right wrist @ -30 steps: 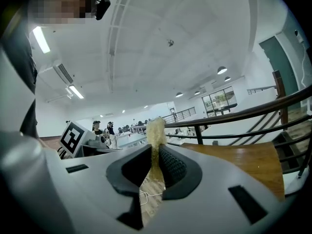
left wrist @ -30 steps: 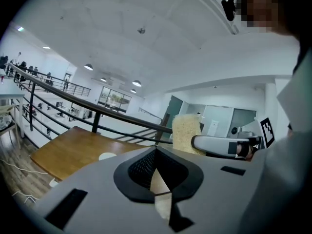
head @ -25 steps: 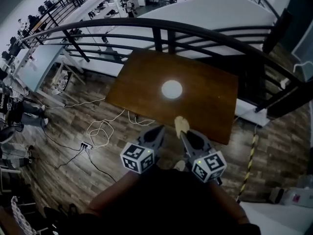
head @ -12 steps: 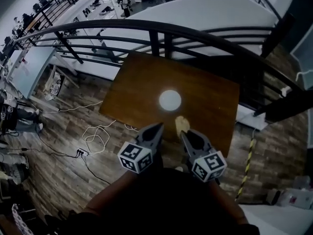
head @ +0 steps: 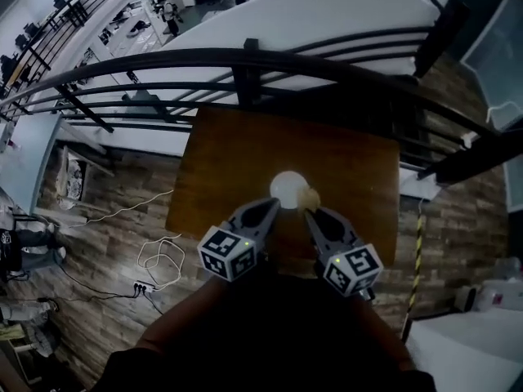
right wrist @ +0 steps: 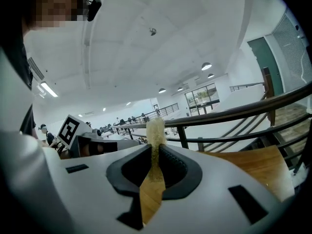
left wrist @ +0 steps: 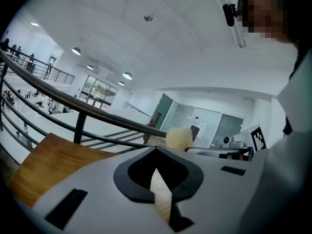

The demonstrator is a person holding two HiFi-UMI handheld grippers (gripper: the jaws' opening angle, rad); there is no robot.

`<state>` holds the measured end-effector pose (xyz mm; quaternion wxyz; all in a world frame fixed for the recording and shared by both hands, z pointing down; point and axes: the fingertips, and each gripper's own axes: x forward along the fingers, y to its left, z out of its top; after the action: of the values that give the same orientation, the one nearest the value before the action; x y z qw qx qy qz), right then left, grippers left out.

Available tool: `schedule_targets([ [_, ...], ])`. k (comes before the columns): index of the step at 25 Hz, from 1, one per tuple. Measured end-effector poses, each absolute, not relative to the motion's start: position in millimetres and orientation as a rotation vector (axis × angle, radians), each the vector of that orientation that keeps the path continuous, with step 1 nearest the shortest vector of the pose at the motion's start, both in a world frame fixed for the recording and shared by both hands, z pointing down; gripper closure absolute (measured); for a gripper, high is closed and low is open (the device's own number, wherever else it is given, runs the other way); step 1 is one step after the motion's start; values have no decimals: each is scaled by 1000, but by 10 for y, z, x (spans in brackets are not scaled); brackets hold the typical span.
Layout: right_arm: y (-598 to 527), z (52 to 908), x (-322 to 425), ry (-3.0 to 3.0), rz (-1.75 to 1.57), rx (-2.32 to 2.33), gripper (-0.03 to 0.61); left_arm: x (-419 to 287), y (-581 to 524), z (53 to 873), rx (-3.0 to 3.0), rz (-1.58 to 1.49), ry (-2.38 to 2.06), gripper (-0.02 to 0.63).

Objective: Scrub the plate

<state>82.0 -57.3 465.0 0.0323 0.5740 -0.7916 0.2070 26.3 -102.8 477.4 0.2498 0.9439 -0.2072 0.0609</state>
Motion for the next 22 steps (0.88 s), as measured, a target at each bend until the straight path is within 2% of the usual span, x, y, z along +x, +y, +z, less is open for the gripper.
schedule_targets([
  [11, -1161, 4993, 1017, -2267, 777, 1881, 529, 317, -1726, 5165, 2519, 231, -406, 602],
  [22, -1475, 5588, 1483, -2210, 872, 1745, 528, 599, -2080, 5900, 2415, 386, -483, 574],
])
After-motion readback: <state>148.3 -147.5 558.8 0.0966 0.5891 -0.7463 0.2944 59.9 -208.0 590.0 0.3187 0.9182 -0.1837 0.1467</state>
